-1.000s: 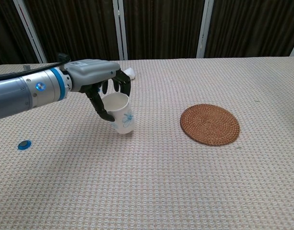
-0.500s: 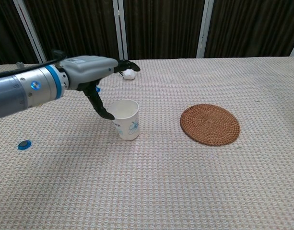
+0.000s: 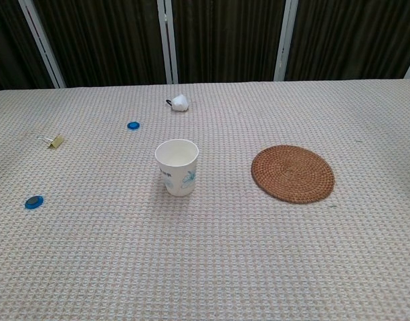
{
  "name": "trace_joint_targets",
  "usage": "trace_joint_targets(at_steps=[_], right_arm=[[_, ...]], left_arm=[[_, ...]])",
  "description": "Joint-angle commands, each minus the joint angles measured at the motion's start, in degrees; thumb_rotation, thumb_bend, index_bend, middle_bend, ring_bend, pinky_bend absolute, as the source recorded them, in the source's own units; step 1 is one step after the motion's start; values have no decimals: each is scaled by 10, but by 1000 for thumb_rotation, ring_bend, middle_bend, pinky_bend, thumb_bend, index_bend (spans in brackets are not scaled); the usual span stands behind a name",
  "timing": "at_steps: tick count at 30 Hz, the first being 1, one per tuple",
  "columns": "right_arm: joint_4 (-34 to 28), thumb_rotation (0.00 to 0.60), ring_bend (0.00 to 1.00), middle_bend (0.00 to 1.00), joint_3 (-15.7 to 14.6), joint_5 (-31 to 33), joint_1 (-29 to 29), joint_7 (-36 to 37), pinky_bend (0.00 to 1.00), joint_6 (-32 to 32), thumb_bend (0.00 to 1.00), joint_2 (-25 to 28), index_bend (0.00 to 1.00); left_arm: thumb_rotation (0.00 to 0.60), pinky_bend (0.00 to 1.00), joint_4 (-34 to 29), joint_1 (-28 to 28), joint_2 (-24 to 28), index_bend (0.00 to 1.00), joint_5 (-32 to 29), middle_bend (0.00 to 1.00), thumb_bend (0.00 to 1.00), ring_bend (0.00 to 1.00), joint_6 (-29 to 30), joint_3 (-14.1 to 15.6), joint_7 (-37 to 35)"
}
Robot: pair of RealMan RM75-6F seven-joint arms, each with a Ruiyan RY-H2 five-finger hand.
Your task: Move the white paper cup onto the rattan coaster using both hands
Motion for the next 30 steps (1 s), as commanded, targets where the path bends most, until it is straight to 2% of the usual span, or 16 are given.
trace_joint_targets(at_steps=[1, 6, 9, 12, 19, 25, 30], right_arm=[[2, 600, 0, 0, -5, -1, 10, -9, 0, -18, 0, -6, 0], [-9, 600, 0, 0, -3, -29, 56, -16, 0, -72, 0, -15, 0], [-23, 600, 0, 0, 3, -44, 95, -13, 0, -120, 0, -16, 0], [-33, 600, 0, 0, 17, -35, 149, -14, 0, -194, 0, -24, 0], [-23, 600, 0, 0, 83, 78, 271, -72, 0, -331, 0, -103, 0], [23, 600, 0, 25, 118, 165, 354, -131, 0, -365, 0, -193, 0], [81, 600, 0, 87, 123, 244, 413, -178, 12, -379, 0, -264, 0]], left_arm=[[600, 0, -20, 50, 24, 0, 20, 0, 0, 0, 43, 31, -31], [600, 0, -18, 91, 29, 0, 41, 0, 0, 0, 80, 54, -29], [600, 0, -21, 96, 36, 0, 39, 0, 0, 0, 81, 55, -16], [600, 0, -23, 99, 42, 0, 43, 0, 0, 0, 79, 50, -18], [600, 0, -16, 101, 56, 0, 45, 0, 6, 0, 58, 42, -32], [600, 0, -6, 99, 65, 0, 26, 0, 12, 0, 28, 30, -53], [600, 0, 3, 96, 70, 0, 11, 0, 15, 0, 5, 19, -67]])
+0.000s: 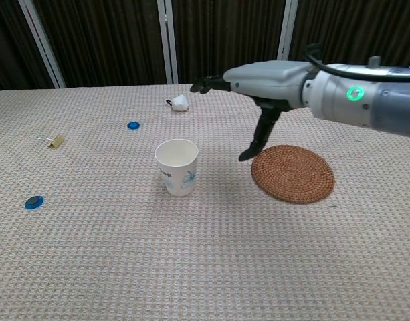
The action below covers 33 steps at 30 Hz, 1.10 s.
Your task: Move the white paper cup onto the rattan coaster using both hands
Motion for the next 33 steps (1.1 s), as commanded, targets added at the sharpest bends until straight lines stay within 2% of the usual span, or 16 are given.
trace_joint_targets(at_steps=[1, 6, 12, 16, 18, 20, 27, 33], right_arm=[[43, 600, 0, 91, 10, 59, 41, -37, 13, -16, 0, -56, 0], [83, 600, 17, 109, 1, 112, 77, -57, 13, -16, 16, -116, 11], [140, 600, 54, 136, -14, 127, 99, -70, 33, -2, 59, -160, 59], [155, 600, 145, 205, -16, 128, 100, -56, 89, 5, 102, -169, 115], [160, 600, 239, 293, -14, 123, 100, -46, 133, 12, 138, -172, 197], [163, 600, 287, 347, -12, 118, 98, -34, 152, 18, 165, -176, 251], [161, 600, 325, 404, 4, 116, 87, 23, 164, 32, 219, -187, 303], [133, 600, 326, 407, 21, 121, 74, 58, 165, 46, 226, -167, 311]], left_arm=[[600, 0, 6, -2, 3, 0, -8, 0, 16, 0, -11, -7, -7], [600, 0, 9, -4, 7, 0, -17, 0, 19, 0, -30, -15, -19], [600, 0, 9, -1, 12, 0, -15, 0, 18, 0, -35, -19, -27], [600, 0, 11, -1, 12, 0, -16, 0, 18, 0, -41, -22, -28], [600, 0, 13, -2, 12, 0, -16, 0, 19, 0, -44, -23, -29], [600, 0, 14, -1, 12, 0, -17, 0, 20, 0, -45, -24, -29], [600, 0, 15, 1, 10, 0, -16, 0, 19, 0, -45, -27, -28], [600, 0, 15, 2, 10, 0, -16, 0, 21, 0, -50, -29, -27]])
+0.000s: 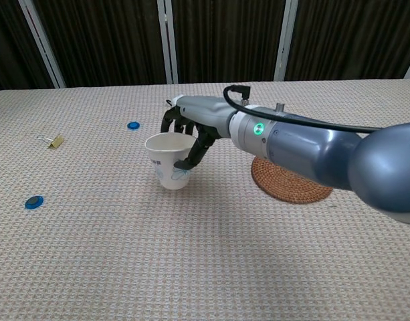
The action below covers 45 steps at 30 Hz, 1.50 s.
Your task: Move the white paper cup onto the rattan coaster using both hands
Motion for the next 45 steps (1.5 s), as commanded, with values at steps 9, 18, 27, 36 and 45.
trace_joint_targets(at_steps=[9, 18, 27, 36, 45], right_arm=[[-78, 600, 326, 407, -11, -21, -61, 11, 165, 53, 231, 121, 310], [-98, 600, 326, 407, -62, -50, -137, 75, 165, 66, 236, 200, 310], [-55, 600, 324, 407, -96, -98, -165, 131, 165, 63, 241, 192, 309], [-22, 600, 233, 293, -97, -127, -168, 153, 165, 66, 106, 172, 169], [-88, 600, 0, 0, -105, -155, -192, 131, 64, 107, 0, 219, 0]], left_arm=[[600, 0, -1, 0, -2, 0, 0, 0, 22, 0, -12, 0, 3], [600, 0, -7, 4, -7, 0, 11, 0, 24, 0, -5, 4, 13], [600, 0, -11, 7, -10, 0, 12, 0, 23, 0, -2, 4, 20], [600, 0, -8, 6, -10, 0, 6, 0, 24, 0, -9, 1, 21], [600, 0, -13, 9, -6, 0, 9, 0, 26, 0, -11, 2, 18]])
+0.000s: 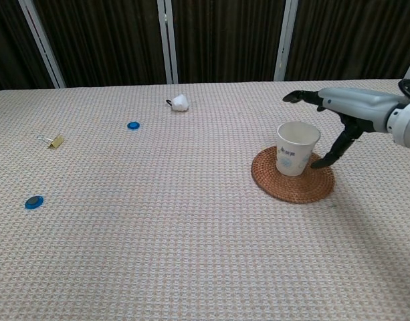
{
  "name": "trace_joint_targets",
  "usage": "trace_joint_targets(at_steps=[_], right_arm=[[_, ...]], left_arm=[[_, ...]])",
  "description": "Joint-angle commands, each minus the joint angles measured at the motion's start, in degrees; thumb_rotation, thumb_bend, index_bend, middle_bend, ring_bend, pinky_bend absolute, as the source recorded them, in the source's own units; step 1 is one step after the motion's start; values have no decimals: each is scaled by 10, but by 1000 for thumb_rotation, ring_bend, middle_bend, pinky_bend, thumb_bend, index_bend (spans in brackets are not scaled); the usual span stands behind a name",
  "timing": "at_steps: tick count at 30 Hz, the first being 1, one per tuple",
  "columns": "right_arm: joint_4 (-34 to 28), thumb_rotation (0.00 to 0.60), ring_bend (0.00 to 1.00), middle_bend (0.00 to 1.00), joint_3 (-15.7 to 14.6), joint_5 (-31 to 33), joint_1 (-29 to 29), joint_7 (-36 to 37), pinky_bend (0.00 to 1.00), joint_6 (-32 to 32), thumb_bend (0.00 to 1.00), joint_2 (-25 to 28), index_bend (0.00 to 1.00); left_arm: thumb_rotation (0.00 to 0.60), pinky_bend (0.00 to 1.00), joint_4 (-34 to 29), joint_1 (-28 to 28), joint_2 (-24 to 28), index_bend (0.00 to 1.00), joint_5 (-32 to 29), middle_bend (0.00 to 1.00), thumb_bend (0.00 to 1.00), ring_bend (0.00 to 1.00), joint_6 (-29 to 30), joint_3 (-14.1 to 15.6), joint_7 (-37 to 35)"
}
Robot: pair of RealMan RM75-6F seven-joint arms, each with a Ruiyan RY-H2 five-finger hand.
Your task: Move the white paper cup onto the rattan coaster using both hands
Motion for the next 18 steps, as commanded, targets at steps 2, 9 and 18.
trace_joint_targets(at_steps=[2, 9, 18], right_arm=[[-72, 600, 0, 0, -6, -35, -31, -11, 32, 60, 0, 49, 0], [-152, 600, 0, 0, -55, -137, -129, -28, 0, 212, 0, 146, 0], [-136, 600, 0, 0, -104, -186, -229, -7, 0, 326, 0, 170, 0]], left_arm=[[600, 0, -3, 2, 2, 0, 4, 0, 27, 0, 1, 1, -3], [600, 0, 12, 10, -3, 0, 58, 0, 27, 0, 24, 10, -23], [600, 0, 43, 28, -12, 0, 97, 0, 27, 0, 47, 22, -52]])
